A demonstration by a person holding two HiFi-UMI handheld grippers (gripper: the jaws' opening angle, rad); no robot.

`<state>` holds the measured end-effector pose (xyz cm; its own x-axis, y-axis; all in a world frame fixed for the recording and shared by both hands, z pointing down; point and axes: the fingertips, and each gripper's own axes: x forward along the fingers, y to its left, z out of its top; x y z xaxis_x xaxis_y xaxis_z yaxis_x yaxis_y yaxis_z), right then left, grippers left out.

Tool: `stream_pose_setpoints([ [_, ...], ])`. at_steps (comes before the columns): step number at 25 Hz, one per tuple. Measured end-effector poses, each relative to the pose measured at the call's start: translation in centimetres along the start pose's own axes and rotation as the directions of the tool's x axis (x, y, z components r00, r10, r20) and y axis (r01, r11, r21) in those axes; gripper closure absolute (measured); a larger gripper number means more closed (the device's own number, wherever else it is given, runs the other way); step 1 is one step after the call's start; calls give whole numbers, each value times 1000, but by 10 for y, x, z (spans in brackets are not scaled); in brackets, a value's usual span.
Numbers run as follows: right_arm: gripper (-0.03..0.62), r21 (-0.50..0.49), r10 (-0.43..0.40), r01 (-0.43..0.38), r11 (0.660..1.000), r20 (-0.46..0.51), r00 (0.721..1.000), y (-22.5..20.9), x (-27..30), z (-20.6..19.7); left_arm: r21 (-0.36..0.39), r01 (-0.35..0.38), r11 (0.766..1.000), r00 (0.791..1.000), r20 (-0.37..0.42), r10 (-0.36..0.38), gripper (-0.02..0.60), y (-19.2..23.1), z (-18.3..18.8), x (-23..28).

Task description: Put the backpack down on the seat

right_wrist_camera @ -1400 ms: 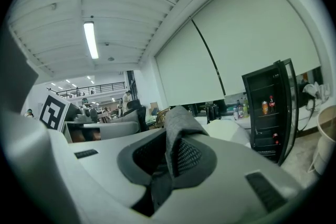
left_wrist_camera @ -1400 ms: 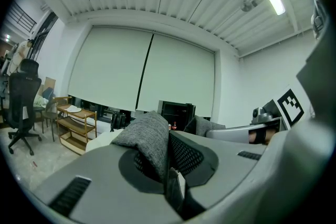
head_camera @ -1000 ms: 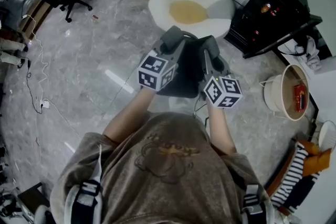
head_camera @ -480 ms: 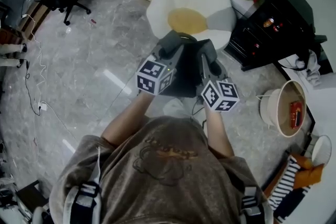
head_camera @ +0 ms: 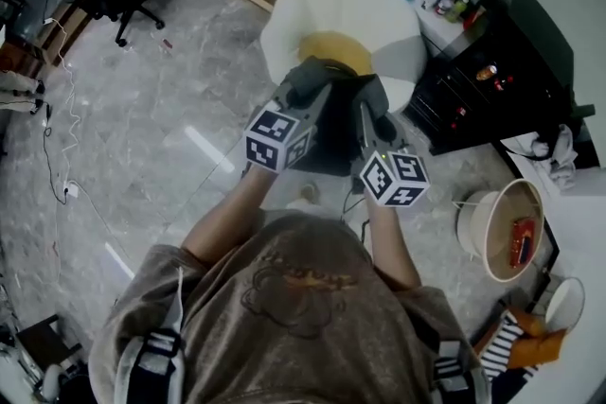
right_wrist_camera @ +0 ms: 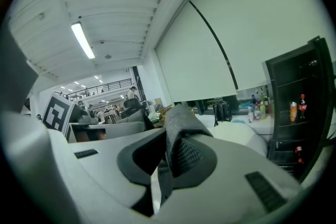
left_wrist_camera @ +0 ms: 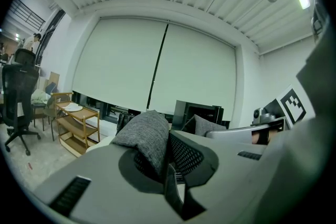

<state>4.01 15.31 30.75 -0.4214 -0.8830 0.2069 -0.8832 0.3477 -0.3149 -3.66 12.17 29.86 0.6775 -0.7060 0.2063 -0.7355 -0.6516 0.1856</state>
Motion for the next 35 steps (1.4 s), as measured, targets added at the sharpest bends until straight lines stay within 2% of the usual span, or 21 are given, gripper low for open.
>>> stream_pose_setpoints([
  [6,565,3,9,-9,1000,-2,1000,-32,31,20,-4,-27,1000,1000,0,27,549,19,14,41],
  [15,565,13,-1,1,1000,6,1000,-57,62,36,-7,-28,1000,1000,-2,28,549,33,25,83],
  [21,563,15,-21,21,1000,-5,1000,-79,85,37,-13,-7,1000,1000,-15,7,549,47,23,112],
  [35,565,45,-52,53,998,-26,998,-119,169,42,-51,36,998,998,-55,-39,549,112,22,181],
])
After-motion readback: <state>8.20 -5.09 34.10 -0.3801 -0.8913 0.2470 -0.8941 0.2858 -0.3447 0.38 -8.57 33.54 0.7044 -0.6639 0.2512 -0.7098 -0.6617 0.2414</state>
